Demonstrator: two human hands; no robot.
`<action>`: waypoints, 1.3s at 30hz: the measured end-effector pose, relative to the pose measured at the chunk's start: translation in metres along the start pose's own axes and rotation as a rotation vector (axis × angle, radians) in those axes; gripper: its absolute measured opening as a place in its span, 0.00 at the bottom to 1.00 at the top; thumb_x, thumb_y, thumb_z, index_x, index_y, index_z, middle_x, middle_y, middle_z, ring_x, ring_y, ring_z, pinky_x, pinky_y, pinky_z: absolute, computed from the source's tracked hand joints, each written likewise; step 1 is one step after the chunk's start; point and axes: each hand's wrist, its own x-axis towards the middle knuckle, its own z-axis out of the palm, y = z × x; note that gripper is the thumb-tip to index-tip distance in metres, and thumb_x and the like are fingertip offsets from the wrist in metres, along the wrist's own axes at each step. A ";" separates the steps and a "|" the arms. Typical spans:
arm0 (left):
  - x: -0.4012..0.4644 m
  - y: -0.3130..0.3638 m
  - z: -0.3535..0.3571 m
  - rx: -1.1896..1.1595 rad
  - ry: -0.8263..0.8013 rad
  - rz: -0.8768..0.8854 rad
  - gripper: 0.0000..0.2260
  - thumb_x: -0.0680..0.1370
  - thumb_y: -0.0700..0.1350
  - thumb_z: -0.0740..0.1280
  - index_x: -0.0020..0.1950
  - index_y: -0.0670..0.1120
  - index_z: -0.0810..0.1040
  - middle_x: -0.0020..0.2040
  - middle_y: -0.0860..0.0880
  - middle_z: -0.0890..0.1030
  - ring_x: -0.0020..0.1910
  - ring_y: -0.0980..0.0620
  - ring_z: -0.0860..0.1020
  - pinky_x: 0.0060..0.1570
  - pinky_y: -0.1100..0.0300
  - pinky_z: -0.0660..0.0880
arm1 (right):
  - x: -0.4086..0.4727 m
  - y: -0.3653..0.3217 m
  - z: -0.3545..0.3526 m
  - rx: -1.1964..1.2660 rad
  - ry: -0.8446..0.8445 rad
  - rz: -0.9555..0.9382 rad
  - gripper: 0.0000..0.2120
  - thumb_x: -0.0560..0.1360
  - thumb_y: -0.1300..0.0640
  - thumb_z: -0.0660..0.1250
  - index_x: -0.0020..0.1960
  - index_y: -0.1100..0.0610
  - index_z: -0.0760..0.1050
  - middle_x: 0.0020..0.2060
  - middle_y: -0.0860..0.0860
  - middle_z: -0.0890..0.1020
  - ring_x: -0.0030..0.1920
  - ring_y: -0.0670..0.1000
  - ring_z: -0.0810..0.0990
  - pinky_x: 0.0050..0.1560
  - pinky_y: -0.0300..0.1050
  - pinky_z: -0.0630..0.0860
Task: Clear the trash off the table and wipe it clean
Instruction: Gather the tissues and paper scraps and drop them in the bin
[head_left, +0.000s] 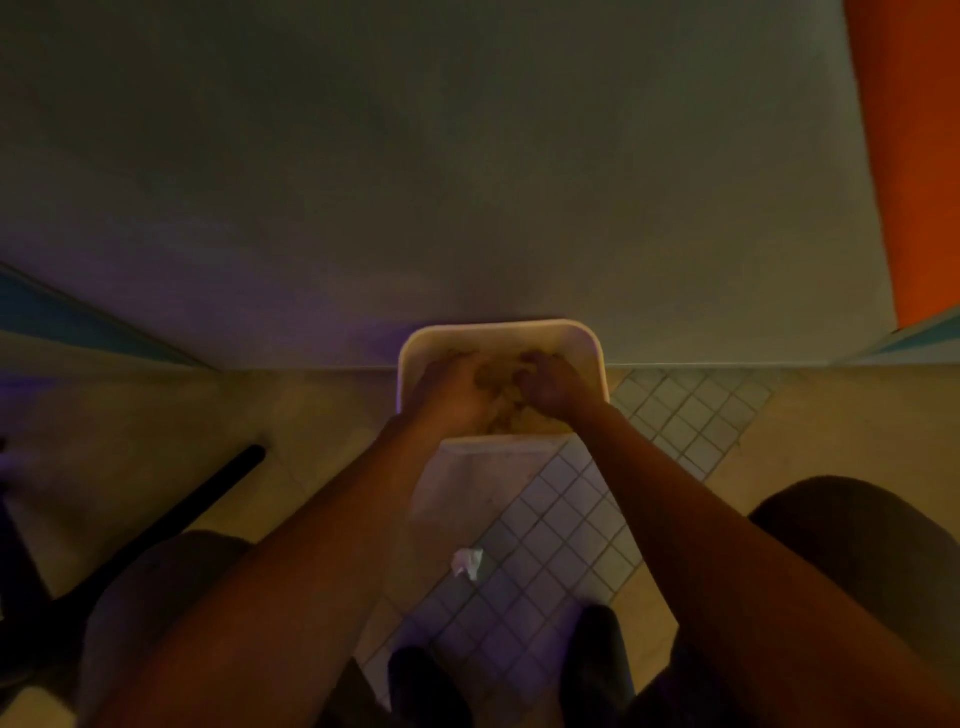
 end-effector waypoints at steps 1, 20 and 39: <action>-0.004 0.004 -0.007 0.001 0.043 -0.010 0.18 0.78 0.51 0.67 0.67 0.50 0.77 0.64 0.47 0.79 0.63 0.45 0.77 0.64 0.51 0.74 | -0.001 -0.001 -0.002 -0.004 0.032 -0.011 0.21 0.82 0.54 0.59 0.72 0.60 0.69 0.67 0.64 0.75 0.68 0.61 0.73 0.66 0.49 0.67; -0.144 -0.016 0.094 -0.189 0.102 -0.080 0.13 0.78 0.51 0.66 0.61 0.50 0.79 0.57 0.49 0.79 0.57 0.45 0.76 0.55 0.50 0.75 | -0.056 0.003 0.038 -0.222 0.328 -0.290 0.14 0.80 0.46 0.58 0.54 0.51 0.78 0.49 0.54 0.83 0.52 0.61 0.80 0.45 0.51 0.74; -0.121 -0.077 0.211 0.049 -0.165 -0.228 0.13 0.76 0.35 0.65 0.57 0.47 0.78 0.59 0.43 0.72 0.55 0.40 0.73 0.45 0.53 0.73 | -0.047 0.013 0.054 -0.402 0.562 -0.335 0.16 0.80 0.46 0.54 0.49 0.50 0.79 0.45 0.48 0.84 0.47 0.55 0.81 0.37 0.44 0.59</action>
